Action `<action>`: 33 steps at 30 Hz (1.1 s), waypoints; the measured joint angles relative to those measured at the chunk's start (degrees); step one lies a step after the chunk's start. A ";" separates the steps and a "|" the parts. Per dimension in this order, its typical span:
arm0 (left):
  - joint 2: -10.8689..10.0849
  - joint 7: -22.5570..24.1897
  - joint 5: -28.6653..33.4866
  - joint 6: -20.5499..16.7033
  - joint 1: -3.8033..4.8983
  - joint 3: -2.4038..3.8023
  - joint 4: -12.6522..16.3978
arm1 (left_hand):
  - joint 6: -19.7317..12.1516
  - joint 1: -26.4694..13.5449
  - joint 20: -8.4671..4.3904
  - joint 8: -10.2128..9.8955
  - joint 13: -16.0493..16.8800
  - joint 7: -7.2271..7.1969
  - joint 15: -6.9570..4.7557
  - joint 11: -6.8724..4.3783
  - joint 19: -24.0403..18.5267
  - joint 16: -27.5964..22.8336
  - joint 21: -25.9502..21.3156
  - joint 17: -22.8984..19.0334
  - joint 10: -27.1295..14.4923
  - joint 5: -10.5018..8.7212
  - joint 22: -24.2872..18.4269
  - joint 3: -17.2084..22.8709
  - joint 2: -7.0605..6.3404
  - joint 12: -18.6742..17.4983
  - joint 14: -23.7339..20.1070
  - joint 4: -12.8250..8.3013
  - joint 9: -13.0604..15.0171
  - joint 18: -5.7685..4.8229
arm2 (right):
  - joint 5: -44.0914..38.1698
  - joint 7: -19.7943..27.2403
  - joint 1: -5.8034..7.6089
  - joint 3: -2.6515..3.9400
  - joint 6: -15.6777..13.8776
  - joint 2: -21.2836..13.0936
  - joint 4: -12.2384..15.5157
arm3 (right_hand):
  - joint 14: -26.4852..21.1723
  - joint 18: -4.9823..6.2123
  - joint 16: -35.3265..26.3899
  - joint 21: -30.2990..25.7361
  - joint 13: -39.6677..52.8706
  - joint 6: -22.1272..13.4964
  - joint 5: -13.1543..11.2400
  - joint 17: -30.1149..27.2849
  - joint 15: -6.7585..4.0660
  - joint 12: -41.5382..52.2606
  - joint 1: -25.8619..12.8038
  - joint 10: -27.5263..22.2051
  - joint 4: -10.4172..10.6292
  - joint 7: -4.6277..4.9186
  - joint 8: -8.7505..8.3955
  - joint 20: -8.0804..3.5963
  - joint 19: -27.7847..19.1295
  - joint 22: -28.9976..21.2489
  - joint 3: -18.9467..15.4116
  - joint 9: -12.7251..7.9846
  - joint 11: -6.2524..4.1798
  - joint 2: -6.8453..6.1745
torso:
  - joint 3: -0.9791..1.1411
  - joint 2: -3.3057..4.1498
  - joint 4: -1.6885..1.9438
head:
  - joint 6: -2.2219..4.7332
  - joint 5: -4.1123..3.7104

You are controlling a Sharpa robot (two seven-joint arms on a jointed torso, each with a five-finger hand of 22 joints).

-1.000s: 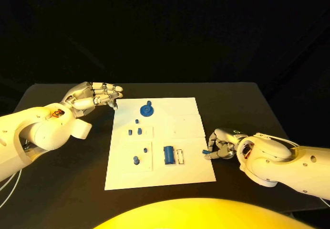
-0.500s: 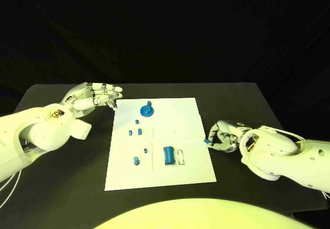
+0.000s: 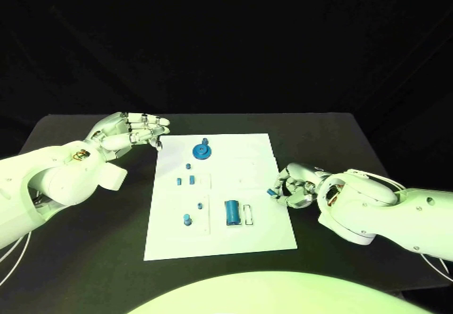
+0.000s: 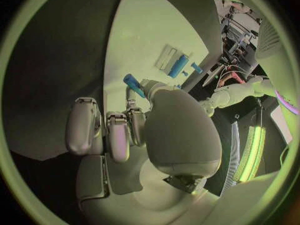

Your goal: Assemble the parts on the task board

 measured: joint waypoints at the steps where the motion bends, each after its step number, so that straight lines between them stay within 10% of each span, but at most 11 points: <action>1: 0.03 -0.01 0.00 0.00 0.00 0.00 0.00 | 0.00 0.00 0.00 0.00 0.00 0.00 0.00 0.00 0.00 0.00 0.00 0.00 0.00 0.00 0.00 0.00 0.00 0.00 0.00 0.00 0.00 0.00 | 0.60 0.00 -0.01 -0.01 0.01 0.61 -0.11 | 0.00 -0.13 0.00 0.00 0.00 -0.03 0.00 0.00 0.00 0.21 -0.69 0.00 -0.81 0.02 0.37 0.00 0.00 0.00 1.14 0.01 0.00 -0.03 | -0.02 0.00 0.01 | -0.03 0.01; 14: 0.20 -0.10 -0.25 0.07 0.00 -0.01 -0.01 | 0.00 0.00 0.00 0.00 -0.06 0.00 0.00 0.00 0.00 0.00 0.00 -0.01 0.00 0.00 0.00 0.00 0.00 0.00 0.00 0.00 0.00 0.00 | 7.54 0.25 -2.44 -0.16 0.95 7.55 -2.18 | 0.00 -0.36 0.22 0.00 -0.01 0.15 -0.34 -0.01 0.00 2.71 -6.07 0.00 -3.08 0.29 0.38 0.00 0.00 -0.01 5.11 0.07 0.00 0.68 | -0.07 0.01 0.14 | -0.27 0.42; 33: 0.18 -0.12 -0.55 0.35 0.00 -0.01 0.02 | 0.00 0.00 0.00 0.00 -0.05 0.00 0.00 0.00 -0.01 0.00 0.00 -0.02 0.00 0.00 -0.06 0.00 0.00 0.00 0.00 0.00 0.00 0.00 | 10.02 0.38 -2.99 -0.11 1.14 8.79 -2.28 | 0.20 -0.36 0.22 0.00 -0.03 0.16 -0.66 -0.02 -0.20 3.03 -7.18 0.01 -4.03 0.30 1.39 0.01 0.00 -0.02 6.05 0.53 0.01 0.31 | 0.01 0.01 -0.01 | -0.43 0.84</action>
